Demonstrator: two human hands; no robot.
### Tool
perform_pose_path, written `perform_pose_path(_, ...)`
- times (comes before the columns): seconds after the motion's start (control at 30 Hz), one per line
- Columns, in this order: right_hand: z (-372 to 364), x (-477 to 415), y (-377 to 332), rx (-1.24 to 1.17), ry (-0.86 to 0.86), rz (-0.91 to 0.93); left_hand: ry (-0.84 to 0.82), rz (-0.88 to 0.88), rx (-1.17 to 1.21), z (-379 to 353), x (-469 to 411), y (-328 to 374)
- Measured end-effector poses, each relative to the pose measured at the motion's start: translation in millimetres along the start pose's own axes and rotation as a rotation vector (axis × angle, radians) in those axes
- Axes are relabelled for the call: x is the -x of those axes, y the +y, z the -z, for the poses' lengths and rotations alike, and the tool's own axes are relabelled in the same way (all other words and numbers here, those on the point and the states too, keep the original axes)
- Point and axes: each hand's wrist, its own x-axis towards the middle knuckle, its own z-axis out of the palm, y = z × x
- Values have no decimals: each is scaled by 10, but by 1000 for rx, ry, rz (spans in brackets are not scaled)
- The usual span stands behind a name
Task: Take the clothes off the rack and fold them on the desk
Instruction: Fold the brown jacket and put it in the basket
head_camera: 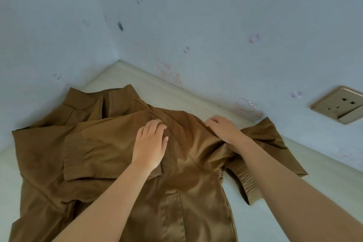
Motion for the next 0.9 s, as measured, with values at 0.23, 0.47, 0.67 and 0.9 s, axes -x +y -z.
perform_pose_path(0.23,-171,-341,14,60,165,33,-240,151,-68,-226,-281,-287)
perform_pose_path(0.47,-271,-437,159,-135,575,-307,-300,322,-39,-353,-123,-403)
perform_pose_path(0.67,-163,-344,373,235,489,25,-355,390,-69,-307,-202,-360)
perform_pose_path(0.9,-129,261,687,564,618,170,-213,-12,86,-382,-133,668)
